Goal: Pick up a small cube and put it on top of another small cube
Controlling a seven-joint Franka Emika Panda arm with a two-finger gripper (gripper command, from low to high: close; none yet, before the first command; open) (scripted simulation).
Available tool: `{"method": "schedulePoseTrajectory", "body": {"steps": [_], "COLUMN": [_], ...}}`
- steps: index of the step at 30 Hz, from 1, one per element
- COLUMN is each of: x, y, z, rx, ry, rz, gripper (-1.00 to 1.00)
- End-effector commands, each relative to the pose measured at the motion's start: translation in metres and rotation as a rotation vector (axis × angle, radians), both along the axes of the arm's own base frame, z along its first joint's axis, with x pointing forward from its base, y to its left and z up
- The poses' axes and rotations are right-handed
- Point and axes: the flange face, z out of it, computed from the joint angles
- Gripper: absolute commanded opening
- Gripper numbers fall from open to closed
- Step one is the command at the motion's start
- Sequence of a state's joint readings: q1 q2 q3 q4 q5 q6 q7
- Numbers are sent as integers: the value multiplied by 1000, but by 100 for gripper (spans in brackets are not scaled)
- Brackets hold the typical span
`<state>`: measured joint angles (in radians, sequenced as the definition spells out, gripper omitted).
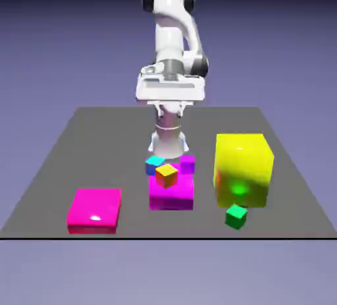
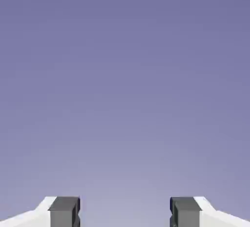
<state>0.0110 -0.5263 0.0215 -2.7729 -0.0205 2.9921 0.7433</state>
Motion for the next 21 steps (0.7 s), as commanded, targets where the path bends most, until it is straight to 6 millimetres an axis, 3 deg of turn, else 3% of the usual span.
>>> {"method": "schedulePoseTrajectory", "body": {"steps": [1,11,21], "x": [9,82,119], "y": [8,97,183], "z": [-5,-73,-155], "rx": [-22,-234,-423], "ry": [42,446,794], "rz": [23,241,429], "gripper": [0,0,0]}}
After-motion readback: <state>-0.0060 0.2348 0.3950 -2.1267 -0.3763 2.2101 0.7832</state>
